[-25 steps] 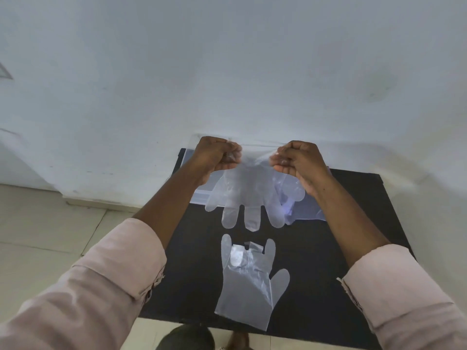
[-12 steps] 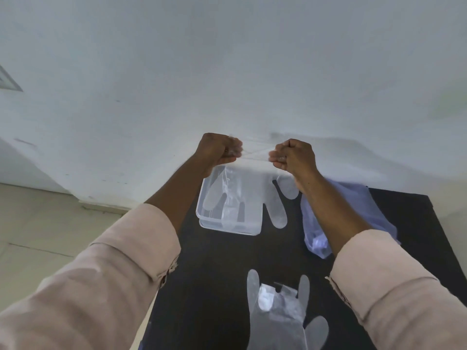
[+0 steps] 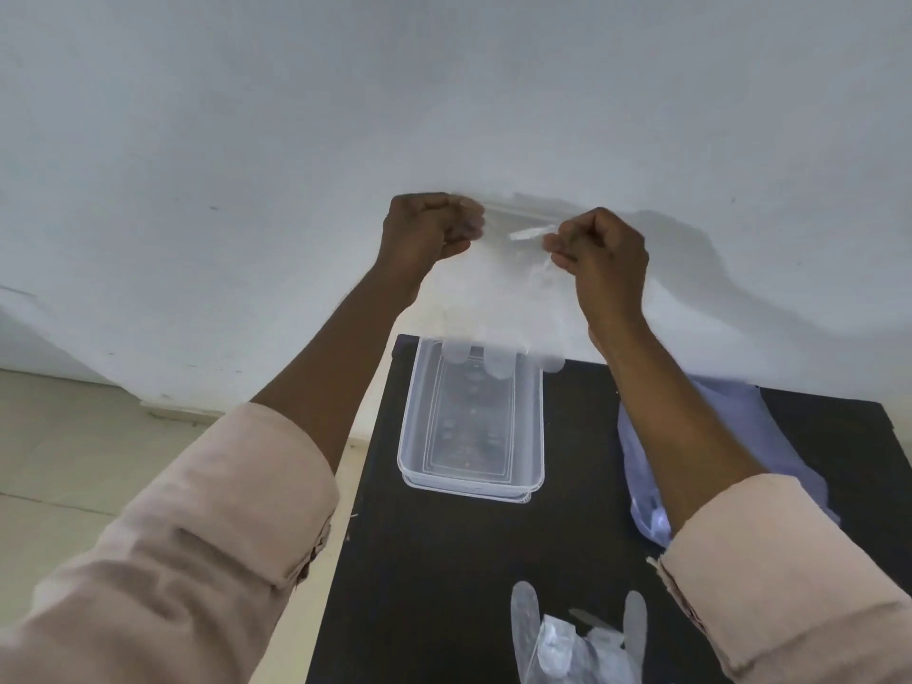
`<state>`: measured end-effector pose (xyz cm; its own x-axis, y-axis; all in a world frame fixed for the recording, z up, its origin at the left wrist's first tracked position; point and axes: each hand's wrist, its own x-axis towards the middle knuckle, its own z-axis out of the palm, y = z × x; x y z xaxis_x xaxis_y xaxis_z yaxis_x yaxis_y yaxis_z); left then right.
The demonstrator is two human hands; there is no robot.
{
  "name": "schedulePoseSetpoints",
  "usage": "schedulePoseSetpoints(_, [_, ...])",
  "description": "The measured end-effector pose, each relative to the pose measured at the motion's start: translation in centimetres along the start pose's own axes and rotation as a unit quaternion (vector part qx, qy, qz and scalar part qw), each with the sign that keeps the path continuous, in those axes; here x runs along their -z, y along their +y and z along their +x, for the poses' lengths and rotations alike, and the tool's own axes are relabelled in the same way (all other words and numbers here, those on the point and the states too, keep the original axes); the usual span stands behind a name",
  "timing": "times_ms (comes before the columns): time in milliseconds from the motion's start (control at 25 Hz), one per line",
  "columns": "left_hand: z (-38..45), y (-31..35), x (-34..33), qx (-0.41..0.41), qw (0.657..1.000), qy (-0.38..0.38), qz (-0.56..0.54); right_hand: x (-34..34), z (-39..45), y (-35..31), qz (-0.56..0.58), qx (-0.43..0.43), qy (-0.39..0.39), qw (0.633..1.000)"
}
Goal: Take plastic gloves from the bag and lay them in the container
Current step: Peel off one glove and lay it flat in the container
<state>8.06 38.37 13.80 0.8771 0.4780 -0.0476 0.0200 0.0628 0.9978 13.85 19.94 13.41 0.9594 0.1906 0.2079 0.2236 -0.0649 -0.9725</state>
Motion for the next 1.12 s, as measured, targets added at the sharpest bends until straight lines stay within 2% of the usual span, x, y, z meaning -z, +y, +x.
schedulePoseSetpoints(120, [-1.9,0.8,0.4,-0.067,0.997,-0.012,-0.029,0.1,-1.6,-0.2,0.006,0.092,0.031,0.995])
schedulePoseSetpoints(280, [-5.4,-4.0,1.8,-0.060,0.997,-0.028,-0.050,-0.2,-6.6,3.2,-0.031,0.128,0.030,0.991])
schedulePoseSetpoints(520, [-8.9,-13.7,3.8,0.038,0.999,-0.030,0.007,-0.2,-12.9,11.9,-0.068,0.061,-0.017,0.996])
schedulePoseSetpoints(800, [-8.8,-17.0,4.0,0.026,0.985,-0.067,0.156,-0.3,-14.3,15.6,-0.175,0.029,-0.053,0.983])
schedulePoseSetpoints(880, [-9.1,-17.4,3.7,-0.023,0.967,-0.082,0.241,-0.4,-14.1,15.8,-0.215,0.039,-0.078,0.973])
schedulePoseSetpoints(1000, [-9.6,-17.9,3.4,-0.096,0.919,-0.105,0.367,-0.4,-13.5,15.5,-0.276,0.055,-0.148,0.948])
schedulePoseSetpoints(1120, [-9.6,-18.2,3.8,-0.163,0.869,-0.169,0.435,0.1,-12.5,15.2,-0.355,0.070,-0.272,0.892])
